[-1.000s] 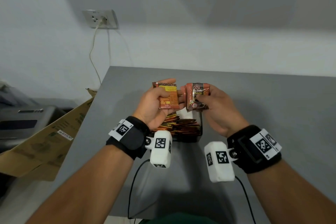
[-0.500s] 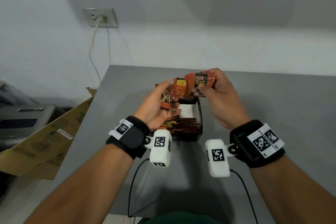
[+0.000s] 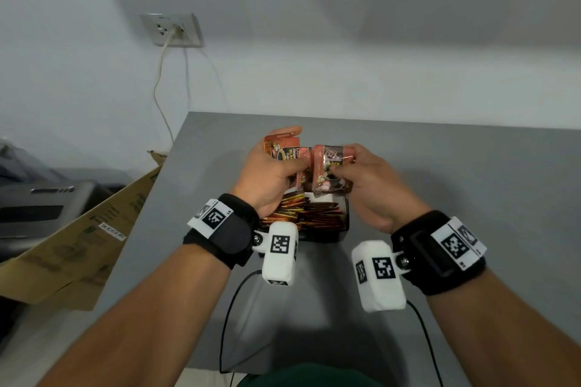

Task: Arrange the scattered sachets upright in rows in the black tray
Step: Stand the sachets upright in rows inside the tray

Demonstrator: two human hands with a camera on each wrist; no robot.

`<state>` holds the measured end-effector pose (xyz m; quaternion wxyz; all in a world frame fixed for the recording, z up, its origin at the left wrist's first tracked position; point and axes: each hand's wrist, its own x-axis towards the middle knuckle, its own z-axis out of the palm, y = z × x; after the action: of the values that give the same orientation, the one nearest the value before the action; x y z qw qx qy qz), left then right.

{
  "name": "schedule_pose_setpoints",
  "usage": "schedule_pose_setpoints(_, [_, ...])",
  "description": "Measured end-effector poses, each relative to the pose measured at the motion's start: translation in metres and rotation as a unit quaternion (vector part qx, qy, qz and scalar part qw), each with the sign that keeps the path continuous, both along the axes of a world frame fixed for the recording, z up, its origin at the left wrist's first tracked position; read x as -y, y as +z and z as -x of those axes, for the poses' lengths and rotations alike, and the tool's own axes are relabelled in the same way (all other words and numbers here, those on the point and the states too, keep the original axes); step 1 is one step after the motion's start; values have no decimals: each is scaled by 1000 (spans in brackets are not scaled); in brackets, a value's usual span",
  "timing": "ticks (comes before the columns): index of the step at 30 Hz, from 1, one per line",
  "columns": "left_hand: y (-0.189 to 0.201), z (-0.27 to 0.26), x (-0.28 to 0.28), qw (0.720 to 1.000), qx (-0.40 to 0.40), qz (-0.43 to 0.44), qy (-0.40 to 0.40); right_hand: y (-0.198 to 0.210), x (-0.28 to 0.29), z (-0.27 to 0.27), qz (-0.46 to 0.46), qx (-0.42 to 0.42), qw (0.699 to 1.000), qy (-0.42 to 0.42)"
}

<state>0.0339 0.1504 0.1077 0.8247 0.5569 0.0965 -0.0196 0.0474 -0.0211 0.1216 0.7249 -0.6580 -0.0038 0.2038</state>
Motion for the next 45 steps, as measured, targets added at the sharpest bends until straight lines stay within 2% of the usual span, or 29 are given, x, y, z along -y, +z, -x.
schedule_pose_setpoints(3, [1,2,2,999,-21,37,0,0,-5,1,29,1,1000,-5])
schedule_pose_setpoints(5, [0,3,-3,994,-52,94,-11,4,-1,0,15,5,999,-29])
schedule_pose_setpoints(7, [-2,4,-7,992,-62,105,-16,9,5,-2,-20,2,999,-41])
schedule_pose_setpoints(11, [-6,4,-3,995,-41,86,-17,13,3,-2,-65,-14,996,-51])
schedule_pose_setpoints(16, [-8,6,7,997,1,71,-5,6,-8,3,-51,-60,995,-57])
schedule_pose_setpoints(19, [-9,8,11,998,10,53,-23,8,-9,1,-14,-35,997,-60])
schedule_pose_setpoints(24, [-7,10,3,997,-23,25,-63,18,-3,-6,68,32,997,-26])
schedule_pose_setpoints(28, [-4,6,0,999,-9,-46,-20,17,-4,-6,33,22,998,-47])
schedule_pose_setpoints(30, [-4,6,0,998,1,-63,-24,12,-7,-3,30,11,999,-41])
schedule_pose_setpoints(33, [-4,5,0,999,-1,-34,-42,8,-11,0,39,11,999,-27])
schedule_pose_setpoints(35, [-6,5,-1,999,-24,19,-34,9,-9,-2,31,15,999,-41])
schedule_pose_setpoints(40, [-7,4,-7,993,-53,104,-25,15,3,-7,-28,-1,998,-61])
schedule_pose_setpoints(43, [-5,2,-5,991,-53,114,-40,14,3,-6,-63,-13,996,-64])
schedule_pose_setpoints(45, [-6,0,-2,995,-44,85,-30,13,2,-5,-83,-19,994,-65])
